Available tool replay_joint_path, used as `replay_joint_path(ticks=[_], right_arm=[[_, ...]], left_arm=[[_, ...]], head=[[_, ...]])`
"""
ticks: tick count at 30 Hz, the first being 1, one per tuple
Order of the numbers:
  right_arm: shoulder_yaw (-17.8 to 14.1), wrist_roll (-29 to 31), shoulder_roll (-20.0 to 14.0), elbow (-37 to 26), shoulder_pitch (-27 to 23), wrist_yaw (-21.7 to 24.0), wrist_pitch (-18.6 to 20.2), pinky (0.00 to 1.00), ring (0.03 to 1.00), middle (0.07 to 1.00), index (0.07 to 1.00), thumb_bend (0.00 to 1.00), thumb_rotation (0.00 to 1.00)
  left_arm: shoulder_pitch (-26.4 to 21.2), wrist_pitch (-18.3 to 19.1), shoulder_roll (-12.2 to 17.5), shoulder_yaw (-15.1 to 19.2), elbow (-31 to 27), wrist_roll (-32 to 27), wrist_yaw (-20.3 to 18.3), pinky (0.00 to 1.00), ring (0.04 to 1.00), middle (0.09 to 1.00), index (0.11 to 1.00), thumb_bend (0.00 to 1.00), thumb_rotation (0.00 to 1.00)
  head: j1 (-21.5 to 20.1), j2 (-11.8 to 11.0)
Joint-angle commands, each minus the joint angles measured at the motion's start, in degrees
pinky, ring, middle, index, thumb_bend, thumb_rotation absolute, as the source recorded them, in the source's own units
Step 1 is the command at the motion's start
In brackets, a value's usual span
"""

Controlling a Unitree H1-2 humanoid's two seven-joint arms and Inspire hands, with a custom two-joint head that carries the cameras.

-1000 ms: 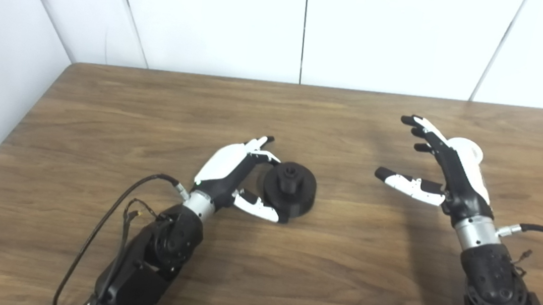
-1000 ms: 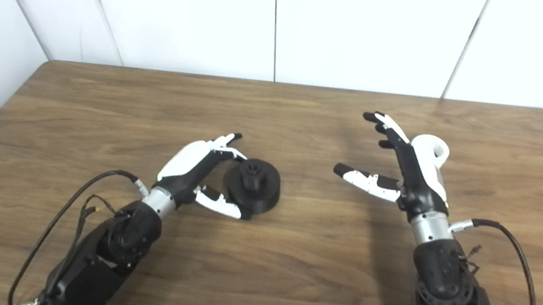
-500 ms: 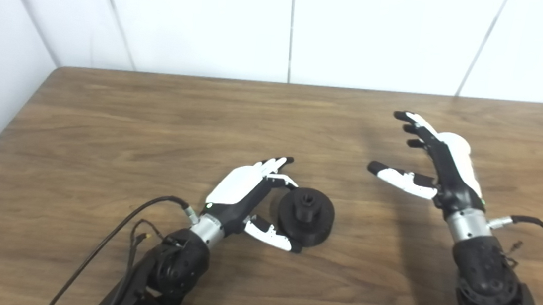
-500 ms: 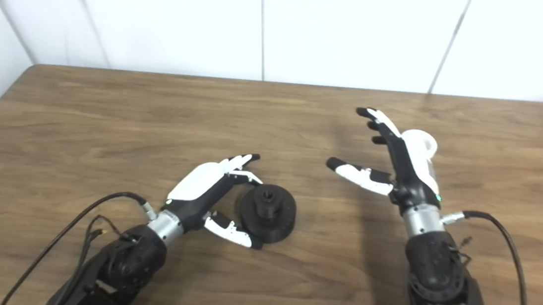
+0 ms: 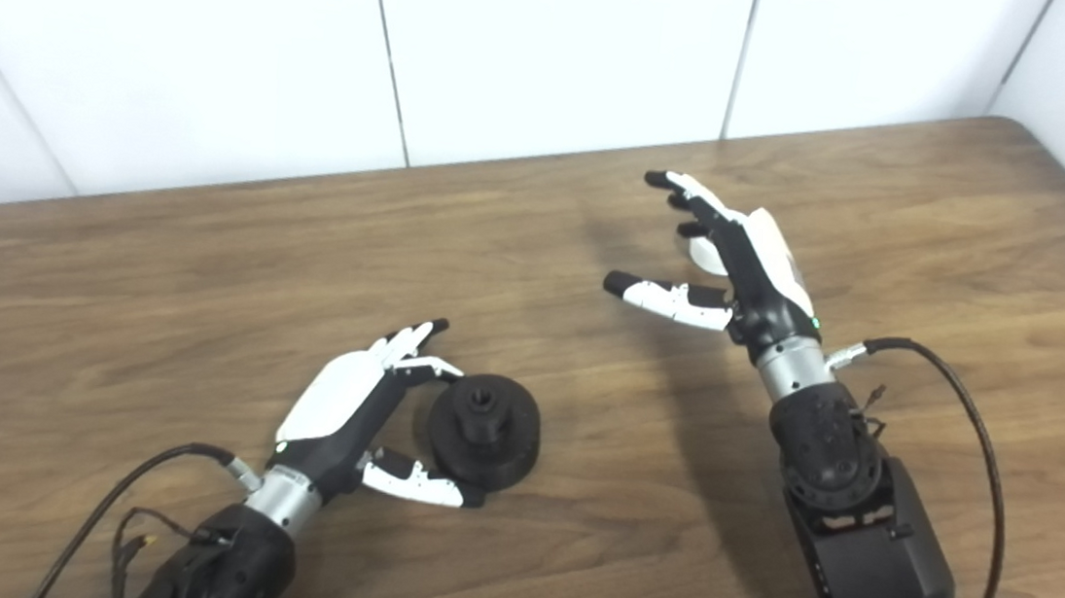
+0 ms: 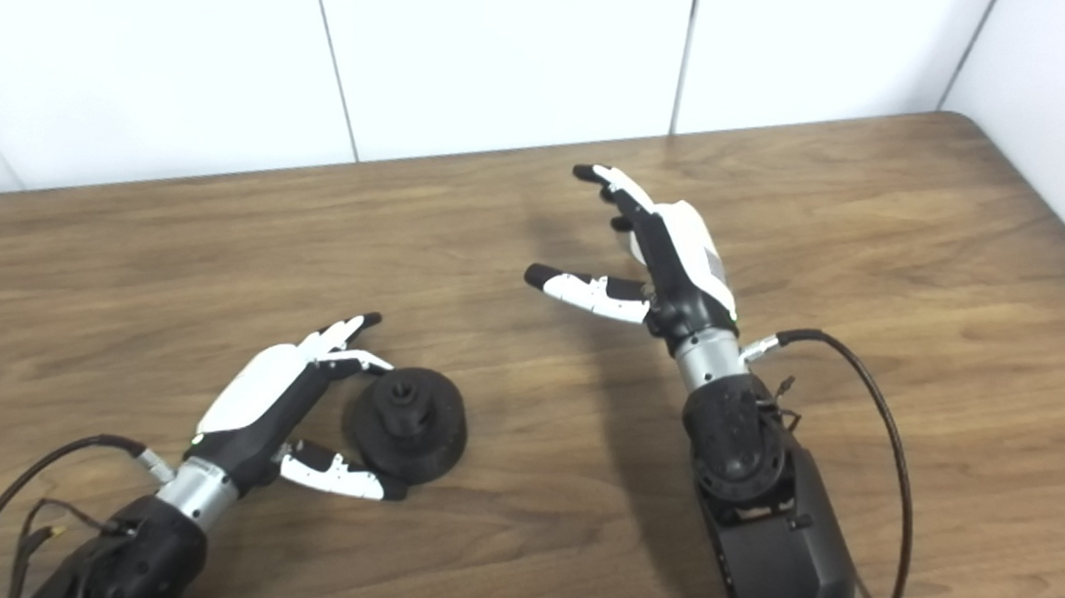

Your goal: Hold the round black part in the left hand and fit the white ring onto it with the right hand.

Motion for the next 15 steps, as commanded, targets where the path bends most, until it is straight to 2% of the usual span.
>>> replay_joint_path(ticks=[1, 6, 8, 12, 15], right_arm=[[-1.0, -1.1, -1.5, -2.5, -1.6, -1.5, -0.4, 0.83, 0.889, 0.915, 0.863, 0.77, 0.49], [-1.9, -4.0, -3.3, -2.7, -2.5, -2.2, 0.1, 0.84, 0.904, 0.912, 0.858, 0.75, 0.47], [-1.7, -6.9, -4.2, -2.6, -3.4, -2.4, 1.4, 0.8, 0.904, 0.92, 0.854, 0.76, 0.46], [0.2, -14.9, -7.6, -1.0, -6.4, -1.2, 4.7, 0.74, 0.909, 0.947, 0.858, 0.79, 0.48], [1.5, -18.3, -10.8, 1.6, -9.3, 1.5, 7.3, 0.78, 0.939, 0.974, 0.873, 0.83, 0.51]], left_arm=[[-0.8, -1.5, 0.5, -0.2, 1.0, 0.1, -0.9, 1.0, 1.0, 1.0, 0.622, 0.99, 0.34], [-1.2, -1.8, 0.5, 0.2, 1.2, 0.1, -1.3, 1.0, 1.0, 1.0, 0.622, 0.99, 0.34], [-1.4, -1.8, 0.6, 0.4, 1.2, 0.1, -1.6, 1.0, 1.0, 1.0, 0.623, 0.99, 0.33], [-1.6, -1.7, 0.7, 0.7, 1.2, 0.0, -2.2, 1.0, 1.0, 1.0, 0.624, 0.99, 0.33], [-1.6, -1.6, 0.6, 0.7, 0.9, 0.2, -2.5, 1.0, 1.0, 1.0, 0.624, 0.99, 0.33]], head=[[0.0, 0.0], [-0.2, 0.0], [-0.1, -0.1], [-0.1, -0.2], [0.1, -0.2]])
